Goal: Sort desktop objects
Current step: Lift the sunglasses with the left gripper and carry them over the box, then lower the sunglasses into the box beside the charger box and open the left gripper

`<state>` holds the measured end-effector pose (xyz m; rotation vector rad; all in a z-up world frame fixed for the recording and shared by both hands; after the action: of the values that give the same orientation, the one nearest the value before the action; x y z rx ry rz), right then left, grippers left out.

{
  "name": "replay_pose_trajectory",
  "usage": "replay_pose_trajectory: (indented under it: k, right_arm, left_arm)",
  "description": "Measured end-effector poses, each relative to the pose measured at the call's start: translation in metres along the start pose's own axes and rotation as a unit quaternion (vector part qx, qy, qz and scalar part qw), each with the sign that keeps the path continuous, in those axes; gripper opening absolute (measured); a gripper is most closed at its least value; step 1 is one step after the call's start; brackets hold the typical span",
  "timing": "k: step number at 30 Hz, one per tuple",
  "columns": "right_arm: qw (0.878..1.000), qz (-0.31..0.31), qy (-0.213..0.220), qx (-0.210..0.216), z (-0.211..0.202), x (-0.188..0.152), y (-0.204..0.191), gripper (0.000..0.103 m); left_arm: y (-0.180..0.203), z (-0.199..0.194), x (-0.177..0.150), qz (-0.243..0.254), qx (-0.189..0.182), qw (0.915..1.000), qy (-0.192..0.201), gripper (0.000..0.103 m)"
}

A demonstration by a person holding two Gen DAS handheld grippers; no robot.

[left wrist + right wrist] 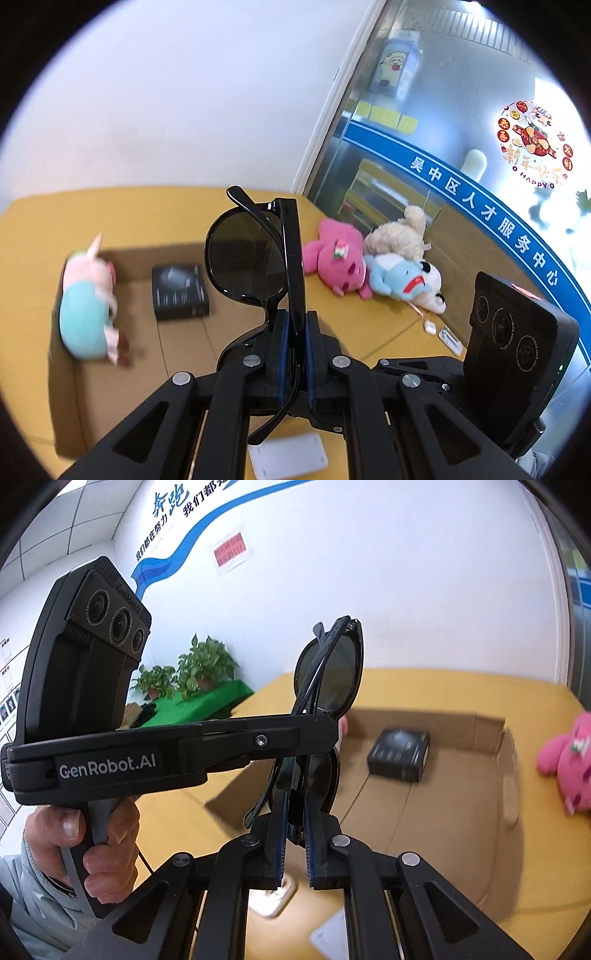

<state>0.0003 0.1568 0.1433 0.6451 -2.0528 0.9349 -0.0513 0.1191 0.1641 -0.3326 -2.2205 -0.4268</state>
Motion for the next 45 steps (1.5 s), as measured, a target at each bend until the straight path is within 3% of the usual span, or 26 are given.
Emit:
replay_pose_trajectory:
  k: [9,15,23,29,37,45]
  right_arm:
    - [1.0,0.006,0.006,0.009,0.0,0.078,0.055,0.007]
    - [0.998,0.048,-0.022,0.023,0.025,0.097,0.119,0.007]
    - [0.984,0.15,-0.089,0.027,0.076,0.058,0.221,0.007]
    - [0.967,0.211,-0.14,0.012,0.107,0.03,0.276,0.007]
    - [0.948,0.256,-0.191,-0.021,0.136,0.002,0.314,0.007]
    - [0.939,0.274,-0.206,-0.034,0.146,-0.027,0.321,0.007]
  left_arm:
    - [-0.002,0.043,0.067,0.015,-0.007,0.9999,0.004,0.007]
    - [-0.013,0.114,0.078,0.001,-0.01,0.9989,-0.046,0.007]
    - [-0.028,0.224,0.039,-0.045,-0.019,0.987,-0.153,0.007]
    - [-0.033,0.277,0.012,-0.067,-0.019,0.9769,-0.202,0.007]
    - [-0.038,0.312,-0.012,-0.078,0.0,0.9656,-0.248,0.007]
    - [-0.048,0.329,-0.024,-0.089,0.014,0.9576,-0.274,0.007]
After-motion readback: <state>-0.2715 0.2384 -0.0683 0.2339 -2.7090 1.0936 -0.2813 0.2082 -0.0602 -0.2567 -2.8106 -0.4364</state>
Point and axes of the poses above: each gripper's, at about its wrist camera, not at the fingertips, and z roughly the way its jaws point, y to its right, x to its top, the point moved 6 cm from there along z, roughly the way its jaws point, and after that the axes turned 14 degrees about x, right-handed, at the moved point
